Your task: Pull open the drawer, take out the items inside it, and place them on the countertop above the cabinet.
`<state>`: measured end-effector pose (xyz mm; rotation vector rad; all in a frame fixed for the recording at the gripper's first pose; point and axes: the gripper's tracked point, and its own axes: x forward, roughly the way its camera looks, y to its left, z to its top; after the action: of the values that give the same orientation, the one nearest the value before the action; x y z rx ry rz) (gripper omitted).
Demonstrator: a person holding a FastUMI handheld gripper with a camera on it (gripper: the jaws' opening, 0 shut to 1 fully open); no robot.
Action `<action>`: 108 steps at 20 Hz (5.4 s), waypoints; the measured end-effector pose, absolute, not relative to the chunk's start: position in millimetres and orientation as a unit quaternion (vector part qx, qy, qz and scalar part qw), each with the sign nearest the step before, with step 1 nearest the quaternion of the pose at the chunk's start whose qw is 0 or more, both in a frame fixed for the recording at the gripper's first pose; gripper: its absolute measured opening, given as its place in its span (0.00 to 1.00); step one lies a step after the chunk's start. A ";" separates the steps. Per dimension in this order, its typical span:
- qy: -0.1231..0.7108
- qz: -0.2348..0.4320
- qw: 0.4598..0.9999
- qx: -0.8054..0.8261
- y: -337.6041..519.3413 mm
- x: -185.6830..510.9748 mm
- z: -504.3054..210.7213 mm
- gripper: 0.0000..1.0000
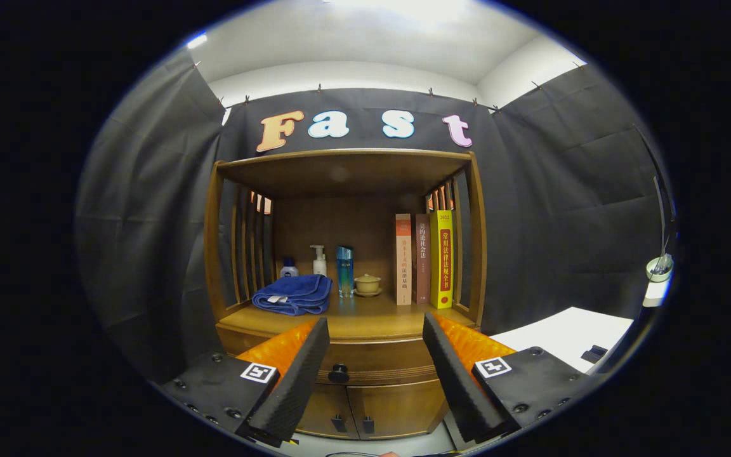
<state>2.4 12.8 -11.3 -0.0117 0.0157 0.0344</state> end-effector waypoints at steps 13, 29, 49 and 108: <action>-0.002 0.017 1.000 0.007 24.7 16.0 -16.9 0.98; 0.099 0.050 0.994 0.005 81.8 92.6 -244.9 0.98; 0.127 0.044 0.990 -0.031 87.7 122.2 -285.5 0.51; -0.053 0.080 0.994 -0.057 64.9 1.6 -47.1 0.97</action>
<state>1.6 64.9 -47.1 -0.1149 -0.1054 0.1606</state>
